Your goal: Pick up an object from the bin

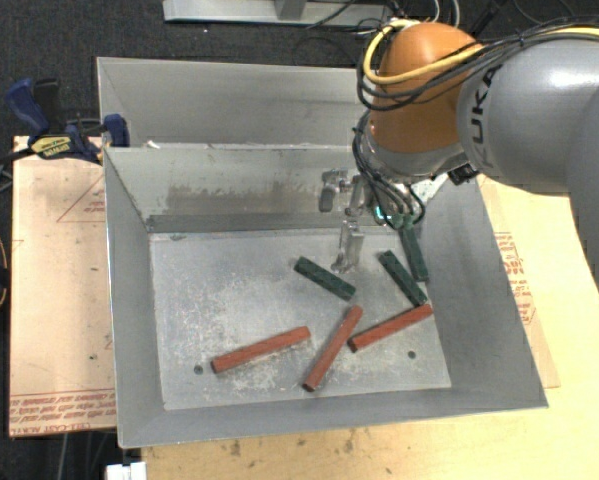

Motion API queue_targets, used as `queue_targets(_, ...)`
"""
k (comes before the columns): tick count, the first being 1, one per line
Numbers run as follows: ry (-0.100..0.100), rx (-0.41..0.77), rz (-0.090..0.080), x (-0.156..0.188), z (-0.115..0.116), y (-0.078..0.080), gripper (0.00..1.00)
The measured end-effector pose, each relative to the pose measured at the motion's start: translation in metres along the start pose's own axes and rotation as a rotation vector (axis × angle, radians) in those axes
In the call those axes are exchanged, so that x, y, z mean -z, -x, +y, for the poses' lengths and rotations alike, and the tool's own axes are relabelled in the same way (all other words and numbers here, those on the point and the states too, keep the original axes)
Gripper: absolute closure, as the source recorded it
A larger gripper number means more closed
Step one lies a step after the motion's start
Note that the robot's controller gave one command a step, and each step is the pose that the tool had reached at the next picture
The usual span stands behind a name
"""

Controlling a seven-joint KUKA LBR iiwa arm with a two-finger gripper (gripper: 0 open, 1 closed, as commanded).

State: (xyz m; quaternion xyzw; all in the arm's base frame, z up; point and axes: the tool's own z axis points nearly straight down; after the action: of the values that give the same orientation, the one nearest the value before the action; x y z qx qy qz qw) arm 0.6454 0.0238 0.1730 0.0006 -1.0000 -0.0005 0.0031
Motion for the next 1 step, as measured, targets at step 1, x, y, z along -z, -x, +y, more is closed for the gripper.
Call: queue_targets(1, 0.000, 0.000, -0.008, 0.0047, -0.0001, 0.0018, 0.00)
